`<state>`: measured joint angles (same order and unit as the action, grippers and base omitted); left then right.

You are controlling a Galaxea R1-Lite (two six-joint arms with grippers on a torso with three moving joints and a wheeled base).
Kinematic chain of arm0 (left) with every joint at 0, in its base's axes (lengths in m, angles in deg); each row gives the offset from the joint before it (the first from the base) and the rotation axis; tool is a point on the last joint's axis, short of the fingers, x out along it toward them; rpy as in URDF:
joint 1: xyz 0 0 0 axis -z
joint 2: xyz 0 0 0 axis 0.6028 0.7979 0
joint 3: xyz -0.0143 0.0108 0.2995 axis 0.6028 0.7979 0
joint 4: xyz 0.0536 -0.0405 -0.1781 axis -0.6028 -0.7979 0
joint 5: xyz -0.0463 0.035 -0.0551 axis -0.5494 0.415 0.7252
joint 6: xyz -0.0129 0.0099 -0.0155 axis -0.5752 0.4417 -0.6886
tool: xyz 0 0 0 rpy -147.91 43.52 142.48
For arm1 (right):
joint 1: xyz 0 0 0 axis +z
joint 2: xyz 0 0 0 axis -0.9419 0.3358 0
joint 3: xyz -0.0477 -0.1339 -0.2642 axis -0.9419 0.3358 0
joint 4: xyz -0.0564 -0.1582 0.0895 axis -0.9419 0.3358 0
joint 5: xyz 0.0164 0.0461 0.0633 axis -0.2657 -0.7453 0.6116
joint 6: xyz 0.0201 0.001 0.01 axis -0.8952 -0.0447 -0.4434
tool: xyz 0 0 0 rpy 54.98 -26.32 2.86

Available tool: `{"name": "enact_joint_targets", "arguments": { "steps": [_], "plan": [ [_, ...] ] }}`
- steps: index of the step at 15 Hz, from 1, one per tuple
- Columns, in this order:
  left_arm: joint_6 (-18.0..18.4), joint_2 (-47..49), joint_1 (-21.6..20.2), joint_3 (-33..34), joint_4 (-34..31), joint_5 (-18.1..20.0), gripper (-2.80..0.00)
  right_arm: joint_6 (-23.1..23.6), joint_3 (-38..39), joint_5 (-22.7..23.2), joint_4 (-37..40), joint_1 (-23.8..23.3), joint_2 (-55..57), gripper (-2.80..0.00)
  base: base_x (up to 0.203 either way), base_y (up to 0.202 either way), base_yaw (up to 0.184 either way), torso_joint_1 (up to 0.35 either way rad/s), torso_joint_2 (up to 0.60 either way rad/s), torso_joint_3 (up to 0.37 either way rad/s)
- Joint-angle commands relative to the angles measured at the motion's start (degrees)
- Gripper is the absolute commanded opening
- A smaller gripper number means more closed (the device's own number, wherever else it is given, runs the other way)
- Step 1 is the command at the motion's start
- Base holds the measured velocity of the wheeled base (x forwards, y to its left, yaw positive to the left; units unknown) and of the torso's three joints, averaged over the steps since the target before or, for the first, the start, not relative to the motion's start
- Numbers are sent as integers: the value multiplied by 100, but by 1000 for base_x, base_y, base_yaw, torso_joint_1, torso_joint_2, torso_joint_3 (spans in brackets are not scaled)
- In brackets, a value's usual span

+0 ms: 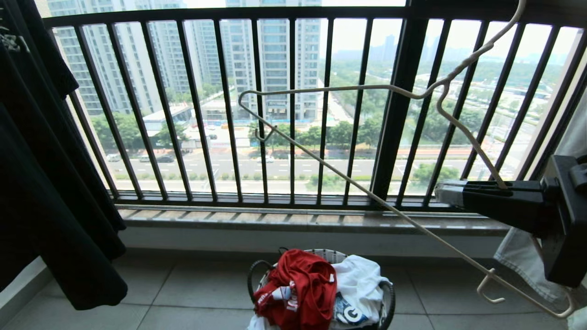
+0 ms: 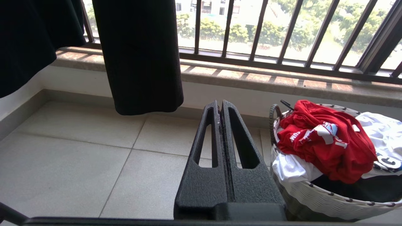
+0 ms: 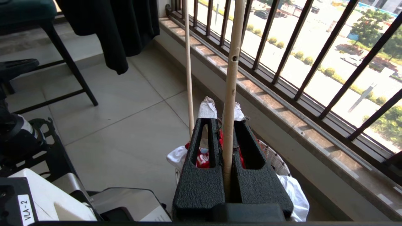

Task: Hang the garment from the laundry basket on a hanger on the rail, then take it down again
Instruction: Pick up clothes from the basket

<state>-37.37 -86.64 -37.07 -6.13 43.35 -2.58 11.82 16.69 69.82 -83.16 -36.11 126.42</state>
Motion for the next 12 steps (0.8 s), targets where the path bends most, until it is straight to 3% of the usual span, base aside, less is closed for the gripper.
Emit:
{"name": "enact_joint_targets", "arguments": {
  "steps": [1,12],
  "plan": [
    [-5,7,0,0,0,-7,-280,5,2,8,-7,-69,-73,-280,0,0,0,0,0,0],
    [-5,7,0,0,0,-6,-280,137,93,17,20,-113,-385,-280,0,0,0,0,0,0]
  ]
}}
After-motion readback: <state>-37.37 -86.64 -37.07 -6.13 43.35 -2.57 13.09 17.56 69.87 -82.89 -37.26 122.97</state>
